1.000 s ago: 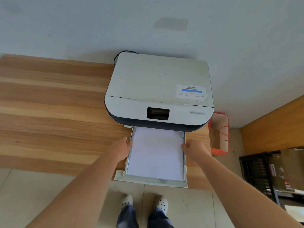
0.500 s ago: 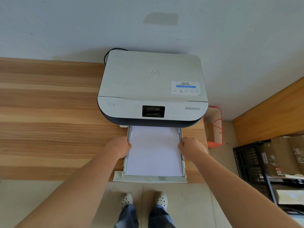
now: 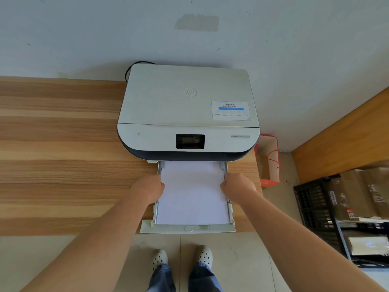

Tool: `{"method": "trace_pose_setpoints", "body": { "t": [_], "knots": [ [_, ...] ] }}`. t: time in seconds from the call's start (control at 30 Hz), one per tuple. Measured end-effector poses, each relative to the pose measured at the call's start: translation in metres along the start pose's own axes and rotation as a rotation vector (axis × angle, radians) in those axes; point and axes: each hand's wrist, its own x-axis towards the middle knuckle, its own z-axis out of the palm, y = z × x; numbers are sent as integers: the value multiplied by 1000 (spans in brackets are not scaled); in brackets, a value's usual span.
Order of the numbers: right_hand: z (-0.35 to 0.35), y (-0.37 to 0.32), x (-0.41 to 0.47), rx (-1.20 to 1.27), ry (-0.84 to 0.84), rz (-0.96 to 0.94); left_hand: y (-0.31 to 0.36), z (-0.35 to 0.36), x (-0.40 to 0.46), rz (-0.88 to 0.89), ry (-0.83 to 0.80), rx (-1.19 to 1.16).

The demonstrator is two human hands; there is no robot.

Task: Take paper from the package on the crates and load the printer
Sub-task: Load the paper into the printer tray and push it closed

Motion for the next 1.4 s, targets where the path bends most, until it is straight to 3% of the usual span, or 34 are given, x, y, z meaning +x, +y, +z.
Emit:
{"method": "trace_pose_setpoints", "body": {
  "t": [0.57,0.8,1.17,1.4],
  "knots": [
    [1,7,-2,3,8,-21,-5,-1,-5,6,18,17],
    [4,1,-5,-108,-3,-25,0,2,-4,-24,10,-3],
    [1,-1,-13,-48,9,-19,2,1,-12,-17,-6,16],
    [7,5,-51,-76,119,-139,5,8,-50,105,170,60]
  ]
}}
